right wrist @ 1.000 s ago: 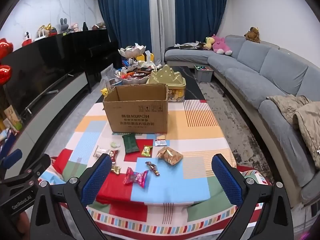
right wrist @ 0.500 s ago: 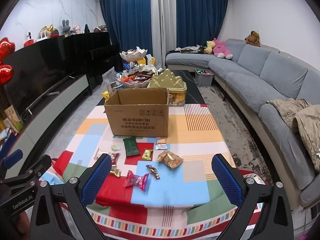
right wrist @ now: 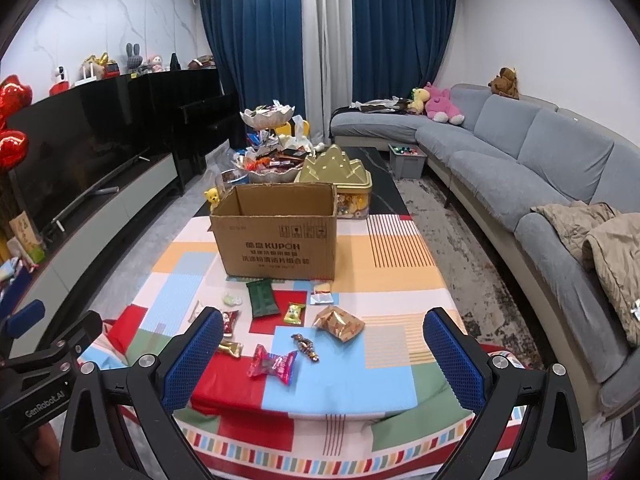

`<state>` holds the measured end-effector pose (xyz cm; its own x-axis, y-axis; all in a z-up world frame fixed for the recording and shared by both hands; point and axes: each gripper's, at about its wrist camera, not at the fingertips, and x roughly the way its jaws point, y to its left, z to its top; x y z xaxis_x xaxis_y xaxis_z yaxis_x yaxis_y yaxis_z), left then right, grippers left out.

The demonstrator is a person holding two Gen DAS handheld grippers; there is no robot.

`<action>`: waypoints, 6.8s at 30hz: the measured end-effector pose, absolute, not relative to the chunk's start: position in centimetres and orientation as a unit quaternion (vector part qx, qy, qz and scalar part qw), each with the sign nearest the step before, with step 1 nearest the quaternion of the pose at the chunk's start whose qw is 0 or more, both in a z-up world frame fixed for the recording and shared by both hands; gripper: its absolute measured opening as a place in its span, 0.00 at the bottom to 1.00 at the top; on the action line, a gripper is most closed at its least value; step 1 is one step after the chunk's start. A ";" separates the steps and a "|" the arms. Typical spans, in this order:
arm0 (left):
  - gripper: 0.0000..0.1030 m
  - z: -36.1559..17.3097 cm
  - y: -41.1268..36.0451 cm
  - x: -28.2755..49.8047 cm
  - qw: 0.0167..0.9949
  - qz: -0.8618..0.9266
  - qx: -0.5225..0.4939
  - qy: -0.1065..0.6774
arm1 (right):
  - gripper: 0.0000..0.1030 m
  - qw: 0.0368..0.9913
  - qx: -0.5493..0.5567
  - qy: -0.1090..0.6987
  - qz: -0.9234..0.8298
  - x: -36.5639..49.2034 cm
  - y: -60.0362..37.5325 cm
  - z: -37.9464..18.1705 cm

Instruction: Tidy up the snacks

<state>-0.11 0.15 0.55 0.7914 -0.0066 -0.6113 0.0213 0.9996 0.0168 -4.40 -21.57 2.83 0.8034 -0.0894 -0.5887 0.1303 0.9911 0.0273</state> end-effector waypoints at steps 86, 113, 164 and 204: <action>1.00 0.2 -0.4 2.9 0.943 -0.008 0.036 0.331 | 0.98 0.942 0.023 0.331 -0.059 -1.3 -22.1 2.5; 0.98 -3.0 -2.3 8.9 0.921 -0.022 0.068 0.382 | 0.98 0.918 0.021 0.390 -0.064 4.3 -23.2 -0.6; 0.80 -19.4 -4.3 17.4 0.836 -0.073 0.073 0.538 | 0.65 0.839 -0.018 0.543 0.012 12.0 -21.8 -16.0; 0.28 -21.2 -4.7 17.5 0.829 -0.092 0.078 0.546 | 0.22 0.827 -0.009 0.560 0.047 13.7 -21.7 -19.2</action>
<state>17.51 -4.72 -21.24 0.3860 -0.0671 -0.9201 0.2385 0.9707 0.0293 13.67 -21.72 -19.15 0.3692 0.0681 -0.9268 -0.0878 0.9954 0.0382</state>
